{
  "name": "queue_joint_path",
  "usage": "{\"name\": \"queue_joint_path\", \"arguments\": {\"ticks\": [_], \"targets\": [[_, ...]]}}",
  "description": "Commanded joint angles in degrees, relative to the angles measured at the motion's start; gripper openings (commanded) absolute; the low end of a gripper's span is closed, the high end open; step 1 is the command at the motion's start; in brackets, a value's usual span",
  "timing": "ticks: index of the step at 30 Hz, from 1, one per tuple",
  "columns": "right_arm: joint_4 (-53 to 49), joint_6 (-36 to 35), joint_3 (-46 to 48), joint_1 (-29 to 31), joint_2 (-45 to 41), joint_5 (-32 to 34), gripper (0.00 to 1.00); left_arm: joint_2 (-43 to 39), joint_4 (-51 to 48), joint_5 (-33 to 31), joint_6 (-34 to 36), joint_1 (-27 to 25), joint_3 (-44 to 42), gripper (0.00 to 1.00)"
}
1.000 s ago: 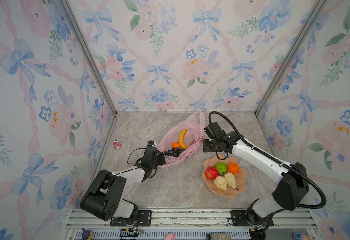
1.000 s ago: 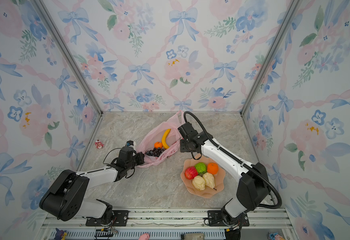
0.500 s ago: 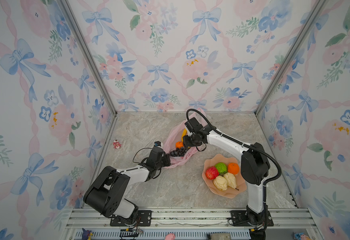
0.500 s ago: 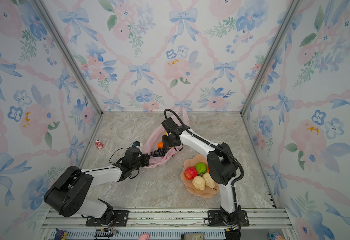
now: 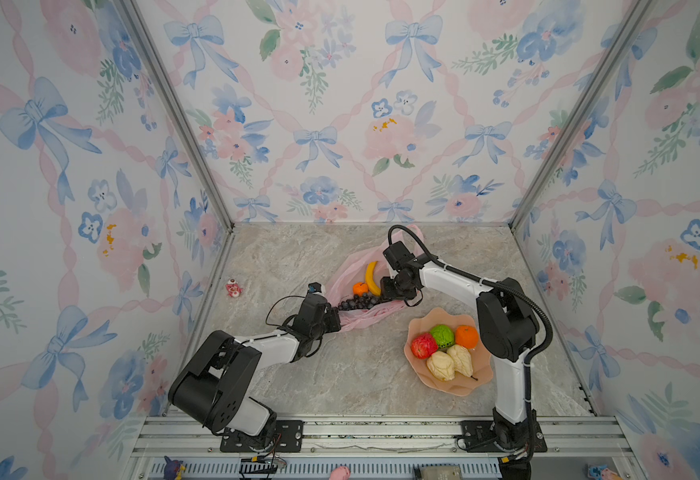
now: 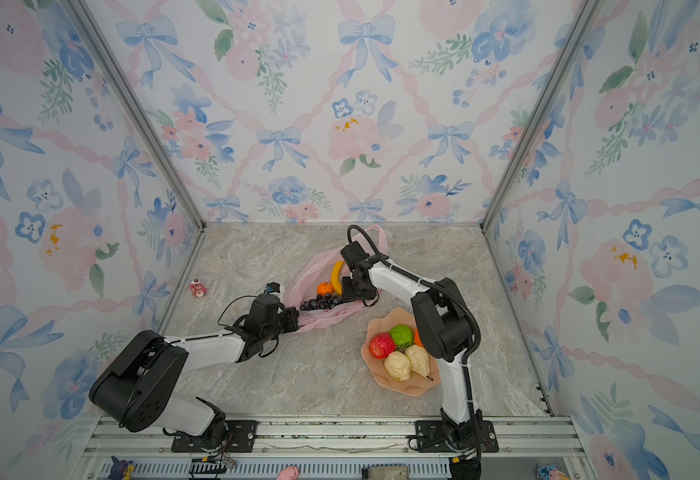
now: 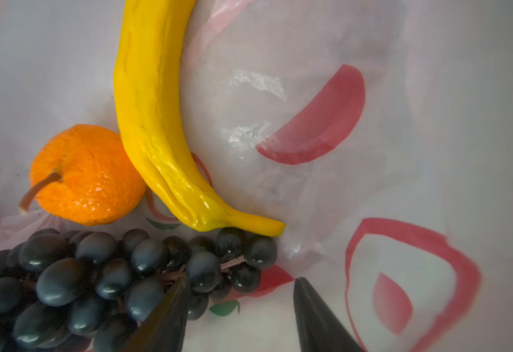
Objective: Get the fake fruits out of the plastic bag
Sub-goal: 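Move the right gripper over the bag opening above the orange, then reach into the bag and grasp the orange with the right gripper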
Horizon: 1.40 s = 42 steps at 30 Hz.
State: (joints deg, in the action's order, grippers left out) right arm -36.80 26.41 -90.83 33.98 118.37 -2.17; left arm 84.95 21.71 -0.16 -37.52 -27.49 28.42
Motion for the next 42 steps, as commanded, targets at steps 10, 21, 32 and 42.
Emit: {"name": "queue_joint_path", "arguments": {"ticks": [10,21,32,42], "targets": [[0.91,-0.83,-7.72,3.83,0.11,-1.26,0.56,1.36,-0.52,0.16,0.84,-0.59,0.85,0.00],[-2.08,-1.90,-19.08,5.84,8.07,-3.21,0.46,1.16,-0.51,0.06,0.77,-0.68,0.84,0.00],[-4.59,-2.77,-23.23,5.71,12.44,-3.01,0.37,1.45,-0.49,-0.10,0.60,-0.64,1.05,0.00],[-5.63,-3.55,-25.41,5.70,13.83,-2.90,0.18,1.44,-0.45,-0.32,0.60,-0.65,1.15,0.00]]}}
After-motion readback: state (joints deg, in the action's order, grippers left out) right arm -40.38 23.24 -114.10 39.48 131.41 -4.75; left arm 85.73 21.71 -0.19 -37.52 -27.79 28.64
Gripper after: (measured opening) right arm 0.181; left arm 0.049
